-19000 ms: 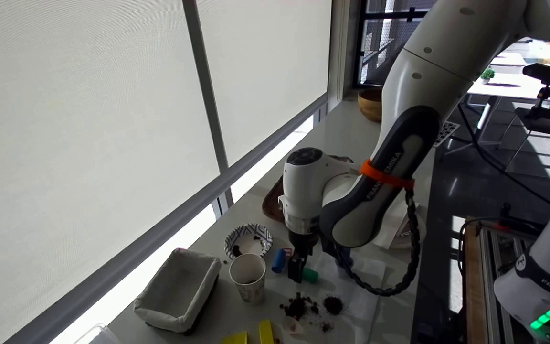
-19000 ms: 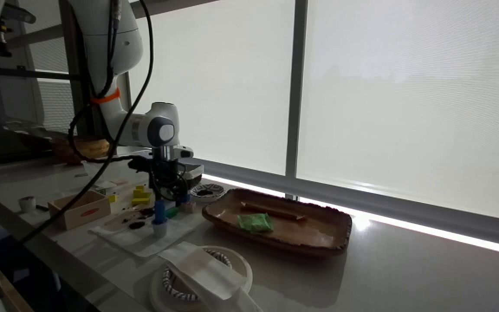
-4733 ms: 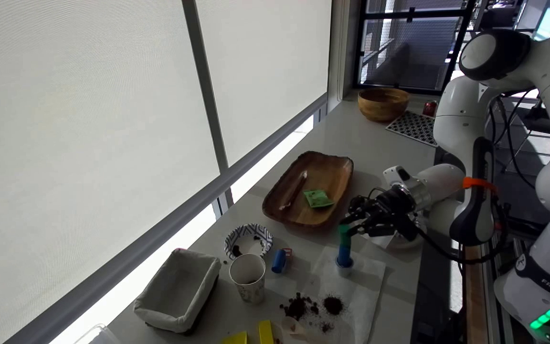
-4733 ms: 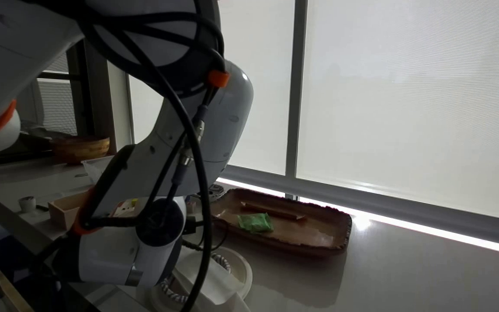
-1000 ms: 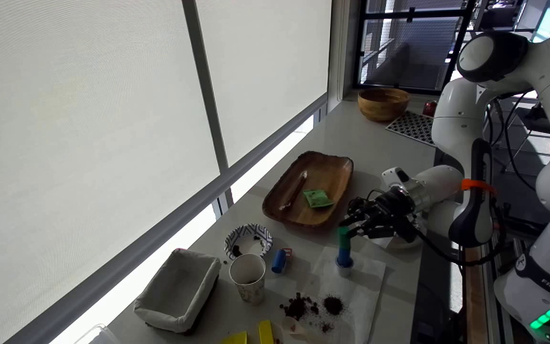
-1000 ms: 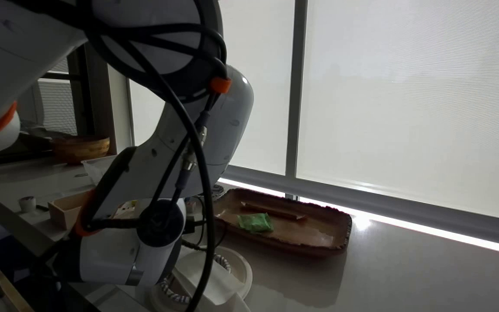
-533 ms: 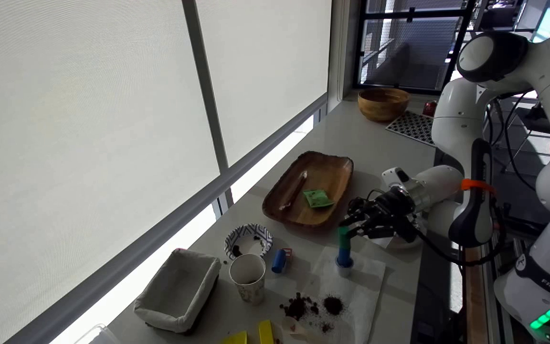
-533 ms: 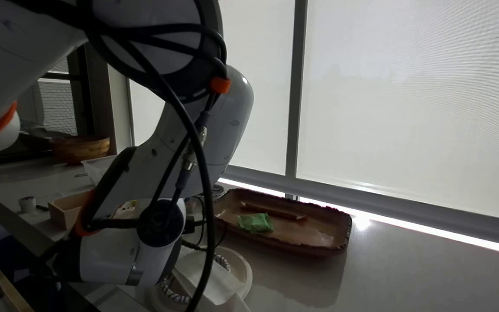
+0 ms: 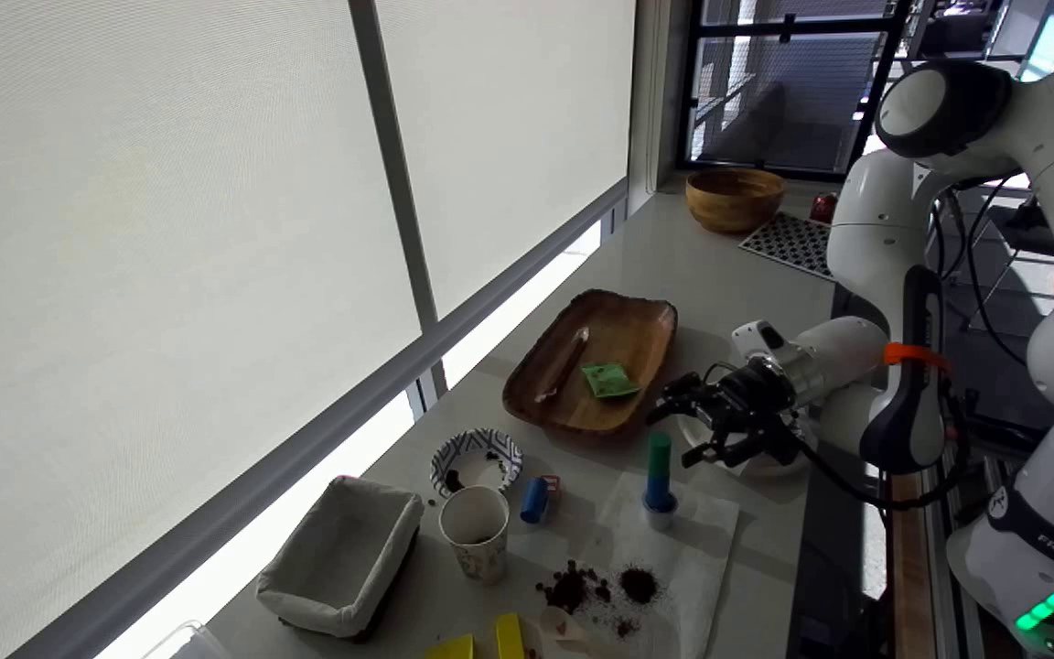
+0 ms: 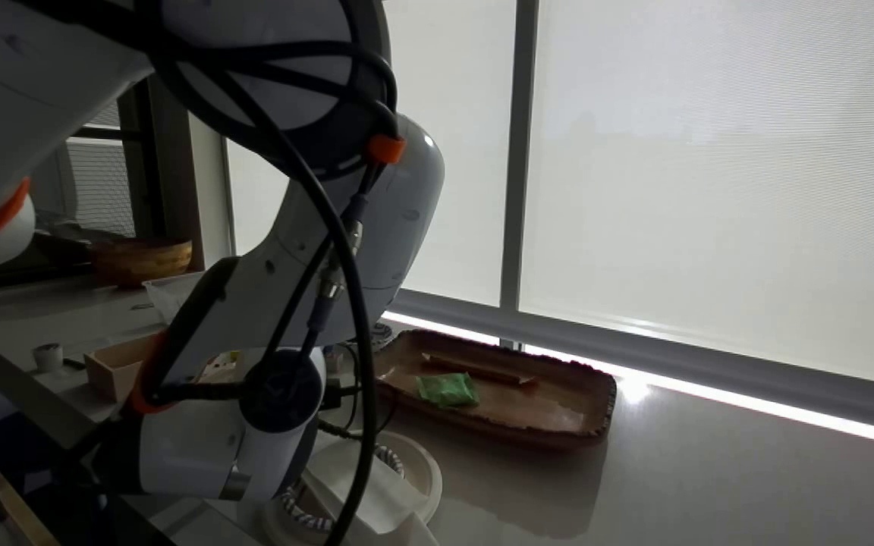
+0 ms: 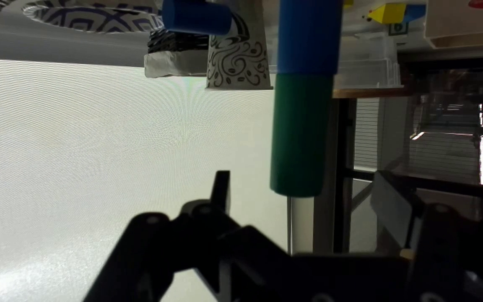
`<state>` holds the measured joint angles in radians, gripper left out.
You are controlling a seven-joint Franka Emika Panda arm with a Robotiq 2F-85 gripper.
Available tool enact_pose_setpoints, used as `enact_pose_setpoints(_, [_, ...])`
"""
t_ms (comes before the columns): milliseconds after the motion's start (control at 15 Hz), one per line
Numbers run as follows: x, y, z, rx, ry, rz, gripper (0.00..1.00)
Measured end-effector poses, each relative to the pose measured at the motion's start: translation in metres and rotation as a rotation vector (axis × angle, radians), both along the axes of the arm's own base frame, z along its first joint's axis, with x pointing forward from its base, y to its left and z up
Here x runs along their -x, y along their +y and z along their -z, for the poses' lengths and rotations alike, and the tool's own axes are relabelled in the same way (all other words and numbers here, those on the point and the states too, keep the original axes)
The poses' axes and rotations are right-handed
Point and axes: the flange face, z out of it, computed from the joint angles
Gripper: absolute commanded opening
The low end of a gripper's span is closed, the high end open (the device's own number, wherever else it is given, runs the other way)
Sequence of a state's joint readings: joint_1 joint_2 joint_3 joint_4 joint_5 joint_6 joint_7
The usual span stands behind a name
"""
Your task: Put the green block on top of the blue block at the front.
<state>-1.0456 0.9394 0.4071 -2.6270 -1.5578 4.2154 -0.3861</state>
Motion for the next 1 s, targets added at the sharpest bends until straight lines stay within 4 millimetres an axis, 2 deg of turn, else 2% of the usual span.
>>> enact_pose_setpoints(333, [0.0,-0.001,-0.001,0.003,-0.003,0.001,1.0])
enact_pose_setpoints(467, [-0.001,-0.002,-0.007,0.013,0.003,0.004,1.0])
enact_pose_setpoints(667, [-0.003,0.0,-0.035,0.044,0.024,0.007,1.0])
enact_pose_setpoints(1000, [-0.014,0.022,-0.091,0.124,0.115,-0.025,1.0])
